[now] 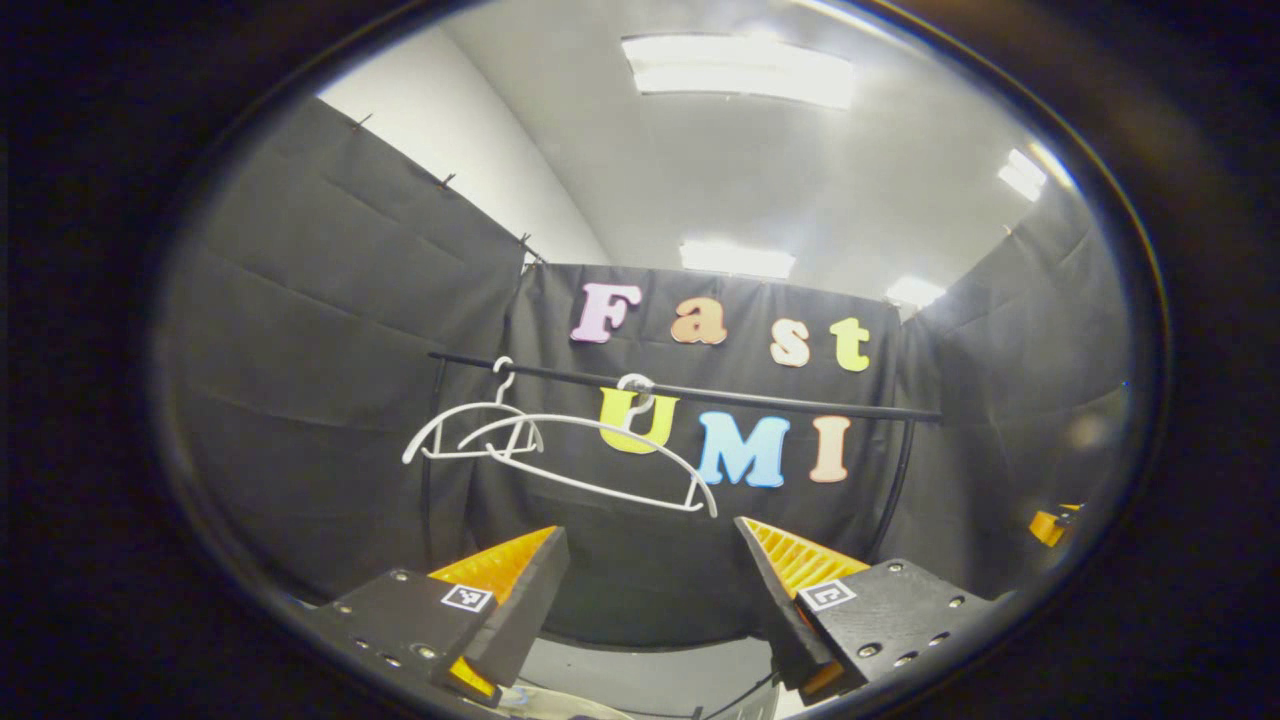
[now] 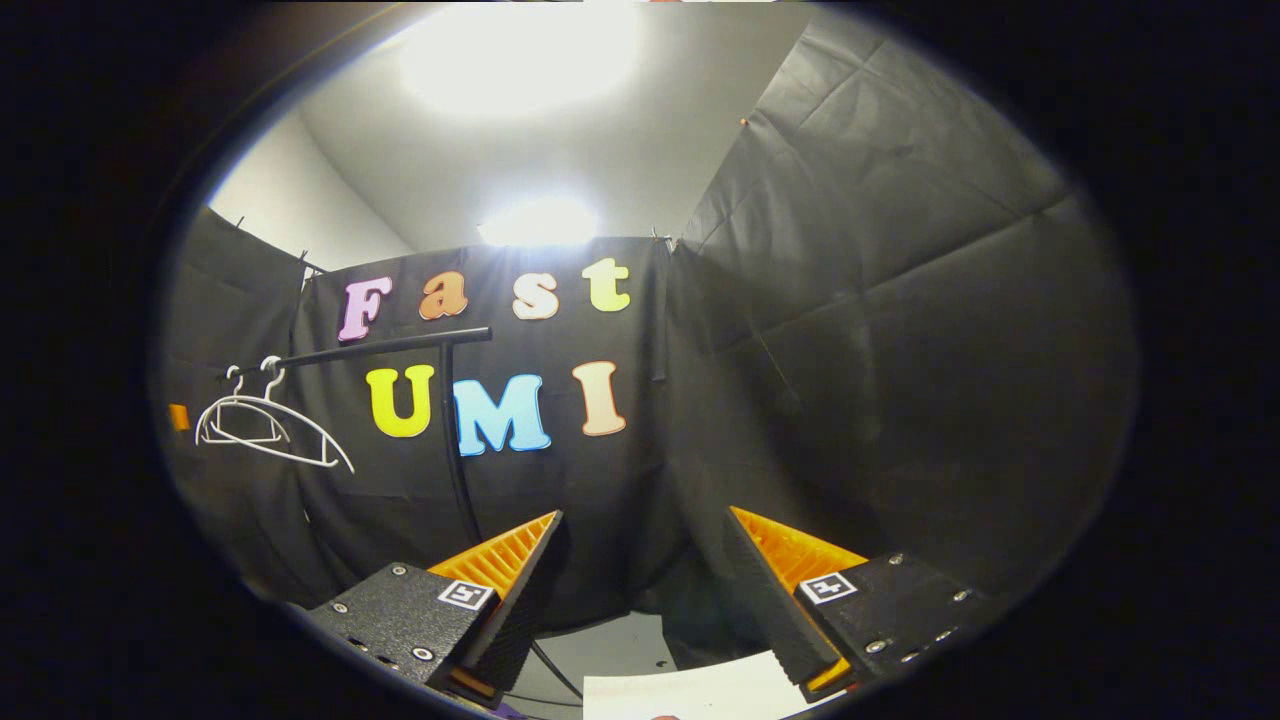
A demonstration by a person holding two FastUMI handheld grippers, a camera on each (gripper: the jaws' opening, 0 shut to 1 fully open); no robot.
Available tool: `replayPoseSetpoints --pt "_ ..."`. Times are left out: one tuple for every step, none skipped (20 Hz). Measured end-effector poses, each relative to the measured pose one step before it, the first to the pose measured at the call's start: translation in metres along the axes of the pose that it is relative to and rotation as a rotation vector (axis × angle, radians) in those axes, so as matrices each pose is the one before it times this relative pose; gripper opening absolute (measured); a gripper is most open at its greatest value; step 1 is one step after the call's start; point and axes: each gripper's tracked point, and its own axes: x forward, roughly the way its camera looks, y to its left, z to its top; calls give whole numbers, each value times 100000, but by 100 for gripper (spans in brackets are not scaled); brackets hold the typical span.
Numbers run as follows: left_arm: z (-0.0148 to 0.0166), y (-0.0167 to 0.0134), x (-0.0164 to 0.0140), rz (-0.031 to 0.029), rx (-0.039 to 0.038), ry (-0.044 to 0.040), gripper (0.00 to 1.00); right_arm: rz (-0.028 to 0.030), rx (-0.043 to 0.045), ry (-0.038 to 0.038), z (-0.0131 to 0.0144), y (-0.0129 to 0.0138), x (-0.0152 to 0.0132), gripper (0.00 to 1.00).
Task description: Grasp the clothes on the hanger with both hands and then place them into the laundry hamper below.
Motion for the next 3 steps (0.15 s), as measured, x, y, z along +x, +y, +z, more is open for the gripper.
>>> replayPoseSetpoints --pt "-212 120 391 -159 -1053 680 90 517 -64 636 -147 634 -21 91" --pt "-235 137 375 -861 -731 826 99 445 203 493 -20 736 -72 95" --pt "-47 462 68 -402 52 184 99 642 -16 -248 197 740 55 95"
